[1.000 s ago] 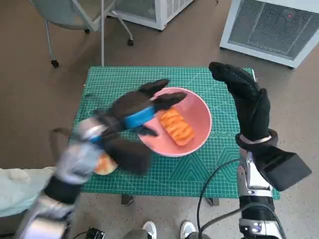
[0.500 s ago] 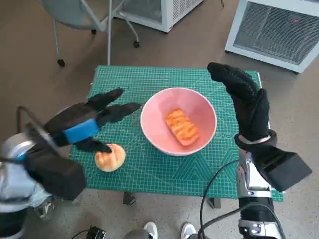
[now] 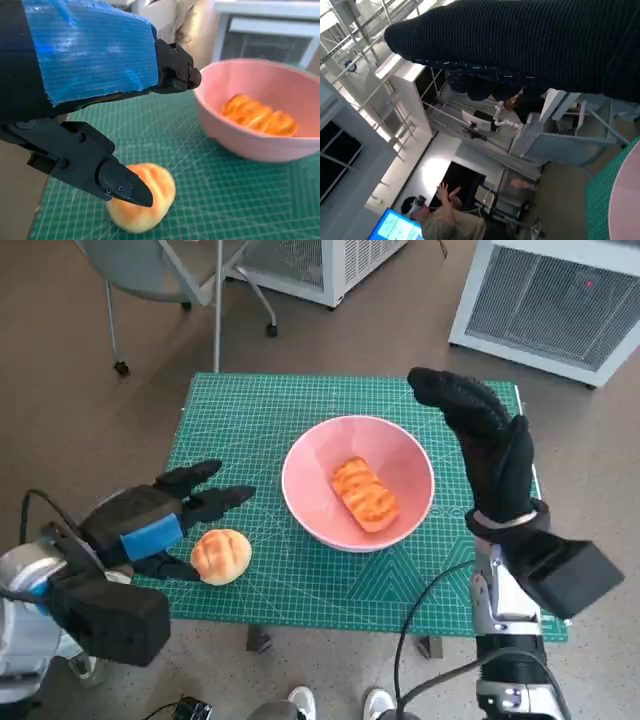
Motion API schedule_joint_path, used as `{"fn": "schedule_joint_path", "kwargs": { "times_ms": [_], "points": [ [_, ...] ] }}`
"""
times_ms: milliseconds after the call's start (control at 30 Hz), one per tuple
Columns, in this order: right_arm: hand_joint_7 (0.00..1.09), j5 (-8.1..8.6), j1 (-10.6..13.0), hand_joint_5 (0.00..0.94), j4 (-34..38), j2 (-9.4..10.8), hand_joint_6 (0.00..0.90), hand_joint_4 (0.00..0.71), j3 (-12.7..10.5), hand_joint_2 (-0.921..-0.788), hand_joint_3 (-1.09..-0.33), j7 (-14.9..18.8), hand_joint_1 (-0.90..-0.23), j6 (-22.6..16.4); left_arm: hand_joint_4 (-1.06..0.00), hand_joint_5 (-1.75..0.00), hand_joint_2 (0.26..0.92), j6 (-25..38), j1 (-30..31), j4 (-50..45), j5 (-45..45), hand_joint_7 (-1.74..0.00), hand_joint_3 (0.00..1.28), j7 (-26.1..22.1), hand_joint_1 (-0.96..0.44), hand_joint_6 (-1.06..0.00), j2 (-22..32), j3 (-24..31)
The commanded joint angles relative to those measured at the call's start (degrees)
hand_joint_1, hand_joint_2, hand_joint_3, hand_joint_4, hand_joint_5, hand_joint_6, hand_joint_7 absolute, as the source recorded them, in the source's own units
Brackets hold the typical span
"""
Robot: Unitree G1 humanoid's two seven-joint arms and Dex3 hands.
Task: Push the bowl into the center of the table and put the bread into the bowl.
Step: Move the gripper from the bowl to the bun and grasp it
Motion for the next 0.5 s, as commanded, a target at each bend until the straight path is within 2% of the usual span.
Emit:
{"fn": "schedule_joint_path", "kwargs": {
  "times_ms": [33, 500],
  "points": [
    [0.52, 0.59, -0.20, 0.000, 1.29, 0.25, -0.001, 0.127, 0.04, -0.921, -0.786, 0.99, -0.752, 0.70, -0.06, -0.01, 0.757, 2.14, 1.59, -1.20, 0.96, 0.00, 0.00, -0.81, -0.37, -0.25, 0.47, -0.23],
    [0.52, 1.17, -0.28, 0.000, 1.83, -0.02, -0.001, 0.126, -0.14, -0.921, -0.783, 2.18, -0.762, 0.34, -0.08, 0.00, 0.769, 6.66, 1.56, 4.74, 5.82, 0.00, 0.00, -1.39, -0.32, -0.23, -1.86, -7.16]
  ]
}}
